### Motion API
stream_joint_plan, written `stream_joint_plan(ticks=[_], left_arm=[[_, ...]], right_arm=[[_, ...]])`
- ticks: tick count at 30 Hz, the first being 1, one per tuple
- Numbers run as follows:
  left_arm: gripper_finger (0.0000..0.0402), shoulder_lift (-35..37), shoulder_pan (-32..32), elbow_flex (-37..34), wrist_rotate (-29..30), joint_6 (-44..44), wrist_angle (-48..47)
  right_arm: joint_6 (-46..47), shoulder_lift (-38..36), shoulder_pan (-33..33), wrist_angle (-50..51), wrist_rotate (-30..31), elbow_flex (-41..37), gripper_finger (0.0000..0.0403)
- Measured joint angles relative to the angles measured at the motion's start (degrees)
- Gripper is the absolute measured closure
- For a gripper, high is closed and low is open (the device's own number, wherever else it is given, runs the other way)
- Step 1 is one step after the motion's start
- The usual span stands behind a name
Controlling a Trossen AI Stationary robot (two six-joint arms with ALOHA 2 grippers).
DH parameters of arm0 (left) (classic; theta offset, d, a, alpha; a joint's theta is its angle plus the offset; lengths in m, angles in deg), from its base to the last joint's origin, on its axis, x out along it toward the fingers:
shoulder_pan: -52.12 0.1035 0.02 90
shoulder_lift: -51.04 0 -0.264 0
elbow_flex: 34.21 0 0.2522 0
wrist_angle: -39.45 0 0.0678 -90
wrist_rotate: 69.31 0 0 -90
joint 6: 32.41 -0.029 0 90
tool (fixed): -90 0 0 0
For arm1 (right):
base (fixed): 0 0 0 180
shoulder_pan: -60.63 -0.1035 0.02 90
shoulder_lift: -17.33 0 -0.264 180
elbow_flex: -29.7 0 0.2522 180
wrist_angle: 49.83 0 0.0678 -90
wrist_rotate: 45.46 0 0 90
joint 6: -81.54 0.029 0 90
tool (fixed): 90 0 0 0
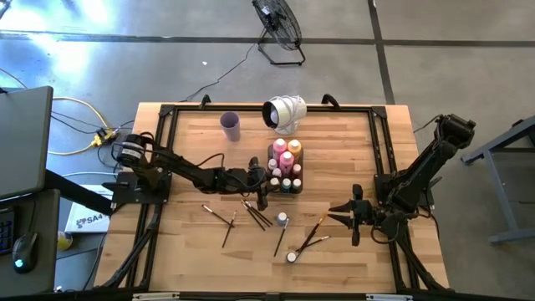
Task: Pick & Place Paint Supplies
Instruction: Put the yellow paint bottle into the black bin
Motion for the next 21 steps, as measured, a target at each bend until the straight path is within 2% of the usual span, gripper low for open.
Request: stream_joint_plan(ticks=[21], left_arm=[[0.0284, -0.02, -1.81, -0.01, 1.26, -3.14, 0.96]], right_arm=[[0.36, 0.00, 0.00, 0.79, 0.46, 0.02, 0.0339]])
